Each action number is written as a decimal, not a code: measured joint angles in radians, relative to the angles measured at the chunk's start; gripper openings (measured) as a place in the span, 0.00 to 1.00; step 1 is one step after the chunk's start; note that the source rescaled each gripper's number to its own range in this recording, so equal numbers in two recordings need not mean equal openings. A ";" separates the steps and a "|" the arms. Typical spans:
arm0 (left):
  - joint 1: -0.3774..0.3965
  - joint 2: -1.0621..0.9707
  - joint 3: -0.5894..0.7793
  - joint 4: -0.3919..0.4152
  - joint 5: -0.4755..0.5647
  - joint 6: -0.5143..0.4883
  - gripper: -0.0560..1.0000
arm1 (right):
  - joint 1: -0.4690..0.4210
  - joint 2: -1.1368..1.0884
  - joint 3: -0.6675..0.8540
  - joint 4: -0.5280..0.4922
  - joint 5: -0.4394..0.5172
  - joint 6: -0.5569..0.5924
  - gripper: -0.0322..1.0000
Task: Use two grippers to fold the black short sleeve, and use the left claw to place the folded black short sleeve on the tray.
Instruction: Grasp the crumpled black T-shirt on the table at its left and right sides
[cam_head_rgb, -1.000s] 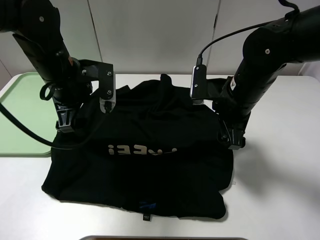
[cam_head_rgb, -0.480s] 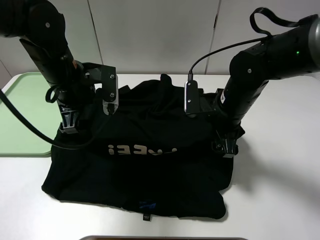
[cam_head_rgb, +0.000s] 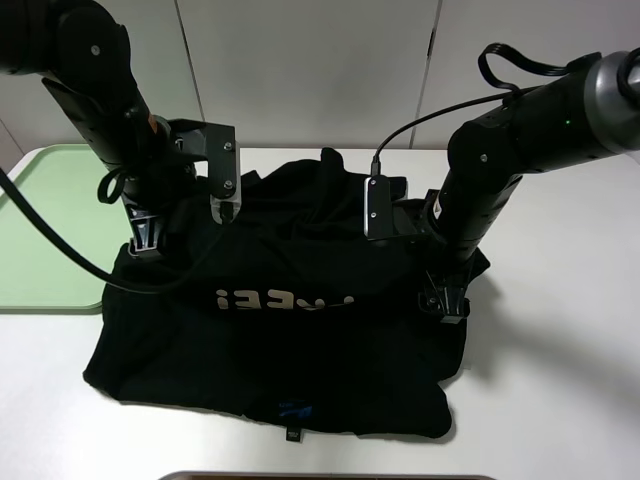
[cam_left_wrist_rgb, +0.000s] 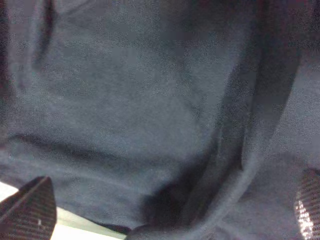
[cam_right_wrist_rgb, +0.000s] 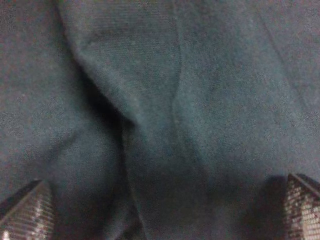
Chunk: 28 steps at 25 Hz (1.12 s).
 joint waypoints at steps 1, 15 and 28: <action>0.001 0.007 0.000 0.000 0.000 0.000 0.95 | 0.000 0.000 0.000 0.000 -0.001 0.000 1.00; 0.002 0.129 0.000 0.000 -0.005 0.002 0.95 | 0.000 0.000 0.000 0.041 -0.031 0.000 1.00; 0.002 0.202 0.000 -0.001 -0.009 0.026 0.94 | 0.000 0.027 0.000 0.058 -0.031 0.000 1.00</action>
